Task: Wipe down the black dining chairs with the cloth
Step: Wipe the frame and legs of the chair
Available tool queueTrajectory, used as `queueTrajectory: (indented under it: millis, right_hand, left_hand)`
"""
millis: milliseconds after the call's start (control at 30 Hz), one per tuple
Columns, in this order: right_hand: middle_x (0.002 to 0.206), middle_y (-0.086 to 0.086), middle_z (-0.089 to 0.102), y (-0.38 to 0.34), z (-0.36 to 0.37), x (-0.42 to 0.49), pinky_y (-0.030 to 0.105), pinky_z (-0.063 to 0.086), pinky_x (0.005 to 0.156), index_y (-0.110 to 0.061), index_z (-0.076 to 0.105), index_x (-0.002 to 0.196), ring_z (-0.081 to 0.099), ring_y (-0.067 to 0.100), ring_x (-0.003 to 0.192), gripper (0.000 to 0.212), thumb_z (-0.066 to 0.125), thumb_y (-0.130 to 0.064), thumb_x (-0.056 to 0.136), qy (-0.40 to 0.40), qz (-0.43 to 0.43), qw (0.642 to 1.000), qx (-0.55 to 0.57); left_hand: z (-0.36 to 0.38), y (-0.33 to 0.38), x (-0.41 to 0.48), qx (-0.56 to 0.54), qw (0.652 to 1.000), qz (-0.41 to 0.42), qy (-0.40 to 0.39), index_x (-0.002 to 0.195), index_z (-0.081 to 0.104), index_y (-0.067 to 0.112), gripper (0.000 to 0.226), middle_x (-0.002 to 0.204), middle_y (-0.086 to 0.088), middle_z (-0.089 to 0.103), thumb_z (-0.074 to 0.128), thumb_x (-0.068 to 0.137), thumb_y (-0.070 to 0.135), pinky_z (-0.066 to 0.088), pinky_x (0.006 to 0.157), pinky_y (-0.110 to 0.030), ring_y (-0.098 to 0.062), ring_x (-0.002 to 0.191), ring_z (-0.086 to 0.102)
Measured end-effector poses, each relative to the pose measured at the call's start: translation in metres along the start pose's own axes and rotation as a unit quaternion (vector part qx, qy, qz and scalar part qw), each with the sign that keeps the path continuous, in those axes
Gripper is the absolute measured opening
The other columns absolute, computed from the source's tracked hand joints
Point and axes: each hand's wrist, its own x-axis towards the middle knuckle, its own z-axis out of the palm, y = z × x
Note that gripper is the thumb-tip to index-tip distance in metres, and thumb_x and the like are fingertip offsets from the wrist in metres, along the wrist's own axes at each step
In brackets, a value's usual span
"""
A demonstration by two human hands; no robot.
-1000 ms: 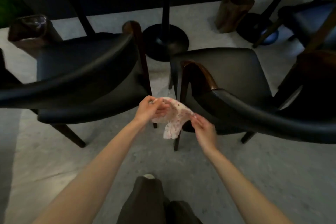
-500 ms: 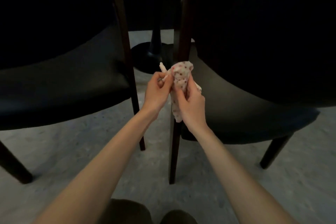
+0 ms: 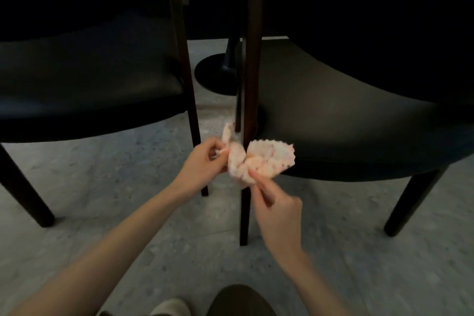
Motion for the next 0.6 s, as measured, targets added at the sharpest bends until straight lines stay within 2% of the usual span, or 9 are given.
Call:
queueTrajectory:
  millis: [33, 100, 200, 267, 333, 400, 467, 533, 600]
  right_hand:
    - [0.063, -0.014, 0.061, 0.008, 0.000, -0.014, 0.003, 0.034, 0.049, -0.014, 0.070, 0.116, 0.052, -0.006, 0.049, 0.032, 0.068, -0.002, 0.086, -0.010, 0.026, 1.000, -0.004]
    - [0.071, -0.014, 0.068, 0.025, 0.005, -0.033, 0.005, 0.042, 0.053, -0.019, 0.072, 0.110, 0.060, -0.007, 0.058, 0.027, 0.069, -0.005, 0.087, -0.020, 0.121, 0.992, 0.002]
    - [0.076, -0.012, 0.071, 0.044, 0.014, -0.042, 0.017, 0.053, 0.062, -0.027, 0.070, 0.101, 0.065, -0.005, 0.070, 0.017, 0.067, -0.015, 0.090, 0.008, 0.217, 0.976, 0.028]
    - [0.079, -0.016, 0.070, 0.051, 0.021, -0.033, 0.011, 0.051, 0.064, -0.021, 0.074, 0.103, 0.066, -0.004, 0.074, 0.014, 0.065, -0.019, 0.092, 0.040, 0.254, 0.964, 0.069]
    - [0.098, -0.012, 0.069, 0.057, 0.031, -0.018, 0.000, 0.042, 0.071, -0.013, 0.071, 0.115, 0.062, -0.007, 0.088, 0.023, 0.062, -0.018, 0.094, 0.060, 0.285, 0.949, 0.122]
    - [0.117, -0.008, 0.063, 0.060, 0.044, -0.002, -0.003, 0.038, 0.080, -0.010, 0.062, 0.127, 0.054, -0.012, 0.101, 0.032, 0.059, -0.016, 0.096, 0.040, 0.299, 0.937, 0.178]
    - [0.130, -0.007, 0.058, 0.060, 0.059, 0.008, 0.005, 0.041, 0.091, -0.011, 0.056, 0.133, 0.054, -0.007, 0.111, 0.036, 0.055, -0.018, 0.098, -0.011, 0.289, 0.931, 0.222]
    - [0.133, -0.006, 0.058, 0.062, 0.070, 0.011, 0.020, 0.044, 0.100, -0.019, 0.050, 0.137, 0.054, 0.002, 0.119, 0.040, 0.052, -0.031, 0.099, -0.068, 0.271, 0.932, 0.230]
    - [0.133, -0.004, 0.057, 0.064, 0.077, 0.013, 0.028, 0.043, 0.102, -0.024, 0.046, 0.139, 0.053, 0.007, 0.121, 0.040, 0.048, -0.035, 0.100, -0.088, 0.266, 0.937, 0.211]
  left_hand:
    - [-0.002, -0.009, -0.007, 0.017, 1.000, -0.014, -0.007, 0.078, 0.049, 0.011, 0.018, 0.074, -0.001, 0.059, 0.055, 0.095, 0.008, 0.052, 0.060, -0.016, -0.001, 0.063, 0.062]
    - [-0.003, -0.027, -0.018, 0.029, 0.998, -0.060, -0.009, 0.080, 0.049, 0.009, 0.017, 0.075, -0.002, 0.064, 0.057, 0.094, 0.010, 0.058, 0.064, -0.023, -0.003, 0.065, 0.066]
    - [0.001, -0.049, -0.019, -0.024, 0.992, -0.122, 0.034, 0.088, 0.048, 0.004, 0.014, 0.082, -0.007, 0.069, 0.056, 0.096, 0.013, 0.061, 0.070, -0.032, -0.010, 0.068, 0.071]
    - [0.004, -0.055, -0.010, -0.078, 0.985, -0.134, 0.077, 0.088, 0.048, 0.006, 0.013, 0.083, -0.008, 0.069, 0.055, 0.096, 0.013, 0.060, 0.072, -0.033, -0.012, 0.071, 0.072]
    - [0.009, -0.056, 0.002, -0.117, 0.979, -0.131, 0.101, 0.086, 0.048, 0.008, 0.015, 0.086, -0.006, 0.068, 0.057, 0.096, 0.016, 0.059, 0.076, -0.035, -0.016, 0.079, 0.072]
    - [0.015, -0.056, 0.012, -0.148, 0.975, -0.133, 0.095, 0.086, 0.049, 0.012, 0.015, 0.092, -0.003, 0.068, 0.057, 0.096, 0.020, 0.058, 0.078, -0.035, -0.017, 0.085, 0.071]
    - [0.025, -0.059, 0.020, -0.154, 0.976, -0.139, 0.070, 0.088, 0.049, 0.017, 0.012, 0.094, 0.001, 0.068, 0.057, 0.096, 0.022, 0.057, 0.082, -0.036, -0.015, 0.088, 0.069]
    - [0.036, -0.066, 0.024, -0.160, 0.977, -0.136, 0.043, 0.099, 0.051, 0.022, 0.006, 0.098, 0.002, 0.067, 0.056, 0.096, 0.022, 0.055, 0.086, -0.037, -0.013, 0.096, 0.067]
    - [0.044, -0.077, 0.024, -0.161, 0.978, -0.130, 0.027, 0.112, 0.050, 0.021, 0.015, 0.107, -0.001, 0.066, 0.053, 0.098, 0.021, 0.055, 0.086, -0.034, -0.013, 0.101, 0.065]
